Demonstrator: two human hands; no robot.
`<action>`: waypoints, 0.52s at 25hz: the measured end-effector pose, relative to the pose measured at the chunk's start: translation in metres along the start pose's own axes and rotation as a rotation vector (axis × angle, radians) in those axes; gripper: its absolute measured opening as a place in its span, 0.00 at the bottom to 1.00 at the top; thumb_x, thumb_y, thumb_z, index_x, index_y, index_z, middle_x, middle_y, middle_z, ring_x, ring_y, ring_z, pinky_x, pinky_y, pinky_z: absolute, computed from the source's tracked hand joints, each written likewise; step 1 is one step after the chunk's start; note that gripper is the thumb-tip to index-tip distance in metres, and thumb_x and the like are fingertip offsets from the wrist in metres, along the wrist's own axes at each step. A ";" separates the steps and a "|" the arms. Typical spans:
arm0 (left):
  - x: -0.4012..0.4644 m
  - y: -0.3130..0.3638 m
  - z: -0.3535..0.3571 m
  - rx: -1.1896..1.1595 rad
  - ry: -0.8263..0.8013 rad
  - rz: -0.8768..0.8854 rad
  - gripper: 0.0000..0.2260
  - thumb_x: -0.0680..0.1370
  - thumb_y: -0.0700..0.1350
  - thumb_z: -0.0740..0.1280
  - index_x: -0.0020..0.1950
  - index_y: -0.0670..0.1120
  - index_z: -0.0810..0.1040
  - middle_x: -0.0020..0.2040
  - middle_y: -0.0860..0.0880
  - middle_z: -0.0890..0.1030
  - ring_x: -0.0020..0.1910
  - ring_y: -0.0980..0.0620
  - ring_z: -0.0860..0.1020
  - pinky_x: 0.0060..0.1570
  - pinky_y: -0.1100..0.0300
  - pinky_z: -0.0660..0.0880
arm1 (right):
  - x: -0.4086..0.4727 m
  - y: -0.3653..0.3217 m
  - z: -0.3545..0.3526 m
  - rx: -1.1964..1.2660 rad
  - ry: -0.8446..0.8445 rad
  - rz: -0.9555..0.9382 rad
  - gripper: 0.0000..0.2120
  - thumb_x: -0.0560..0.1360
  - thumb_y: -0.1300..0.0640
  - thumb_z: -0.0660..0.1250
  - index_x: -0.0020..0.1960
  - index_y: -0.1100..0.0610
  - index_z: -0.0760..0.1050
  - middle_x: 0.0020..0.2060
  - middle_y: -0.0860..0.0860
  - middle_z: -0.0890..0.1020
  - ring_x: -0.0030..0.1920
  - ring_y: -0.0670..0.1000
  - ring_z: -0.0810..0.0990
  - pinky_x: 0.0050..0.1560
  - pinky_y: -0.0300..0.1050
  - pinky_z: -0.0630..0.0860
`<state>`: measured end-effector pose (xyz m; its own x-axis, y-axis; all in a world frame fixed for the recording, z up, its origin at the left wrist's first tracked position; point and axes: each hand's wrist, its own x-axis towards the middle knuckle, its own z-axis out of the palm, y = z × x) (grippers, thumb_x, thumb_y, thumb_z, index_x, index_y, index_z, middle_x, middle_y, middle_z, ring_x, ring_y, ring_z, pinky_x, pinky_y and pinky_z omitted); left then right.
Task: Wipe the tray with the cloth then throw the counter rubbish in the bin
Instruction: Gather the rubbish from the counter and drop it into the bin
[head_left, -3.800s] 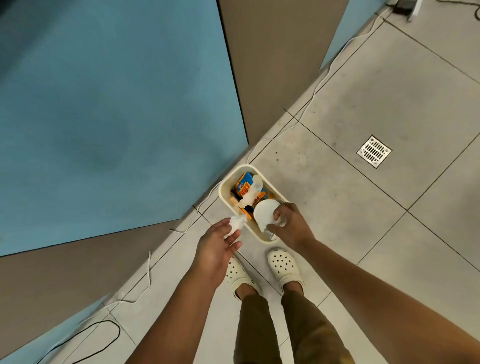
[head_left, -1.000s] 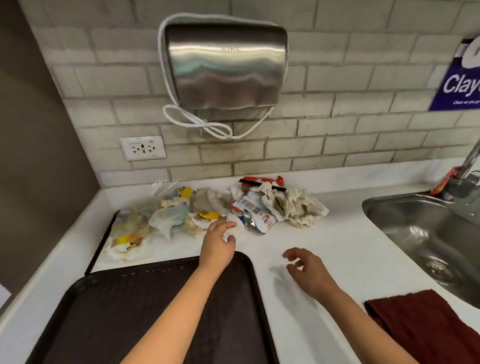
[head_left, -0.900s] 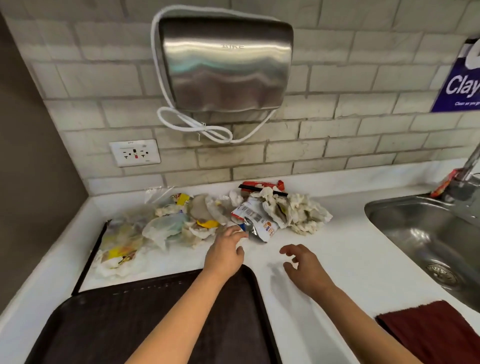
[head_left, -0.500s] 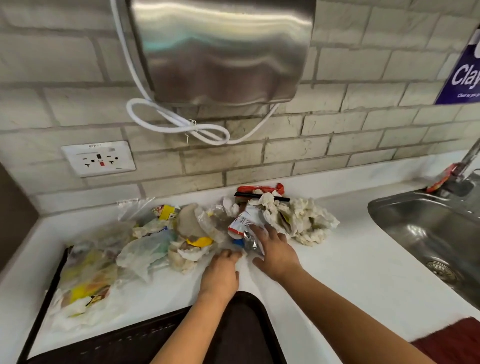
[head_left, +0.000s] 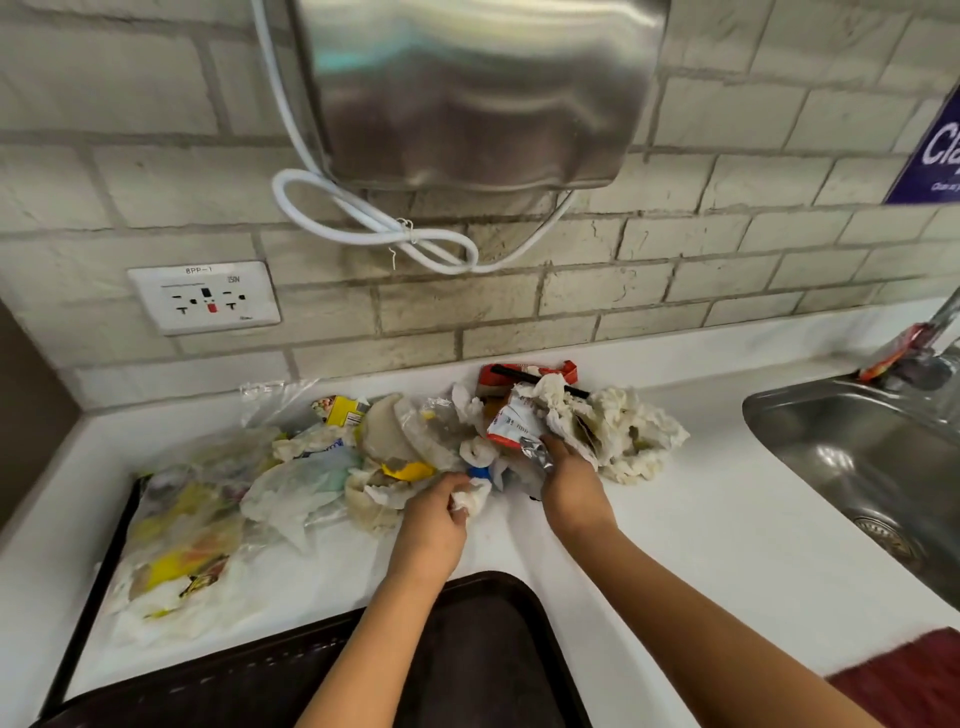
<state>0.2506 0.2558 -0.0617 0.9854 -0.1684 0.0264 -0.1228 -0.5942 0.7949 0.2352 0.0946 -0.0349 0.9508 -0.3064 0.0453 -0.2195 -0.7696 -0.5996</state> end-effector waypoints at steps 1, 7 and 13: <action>-0.004 0.003 -0.002 -0.081 0.024 -0.025 0.14 0.77 0.36 0.62 0.61 0.46 0.76 0.54 0.47 0.79 0.52 0.49 0.77 0.50 0.64 0.71 | -0.007 0.000 -0.005 0.058 0.031 -0.015 0.24 0.76 0.64 0.59 0.71 0.55 0.64 0.64 0.53 0.75 0.63 0.56 0.73 0.61 0.44 0.70; -0.020 0.014 -0.002 -0.362 0.029 -0.159 0.11 0.75 0.36 0.66 0.56 0.46 0.79 0.47 0.48 0.77 0.45 0.49 0.76 0.48 0.52 0.79 | -0.032 -0.003 -0.034 0.264 0.136 -0.003 0.25 0.74 0.71 0.51 0.69 0.58 0.68 0.49 0.52 0.77 0.44 0.49 0.75 0.41 0.30 0.69; -0.024 0.010 0.003 -0.490 -0.003 -0.254 0.11 0.76 0.35 0.66 0.57 0.44 0.77 0.53 0.42 0.76 0.46 0.47 0.76 0.33 0.64 0.75 | -0.041 -0.008 -0.044 0.203 0.078 -0.026 0.24 0.76 0.69 0.52 0.69 0.56 0.67 0.59 0.55 0.77 0.56 0.54 0.76 0.52 0.35 0.70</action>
<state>0.2253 0.2517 -0.0561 0.9763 -0.0701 -0.2046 0.1893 -0.1806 0.9652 0.1885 0.0892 0.0033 0.9339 -0.3368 0.1201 -0.1391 -0.6515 -0.7458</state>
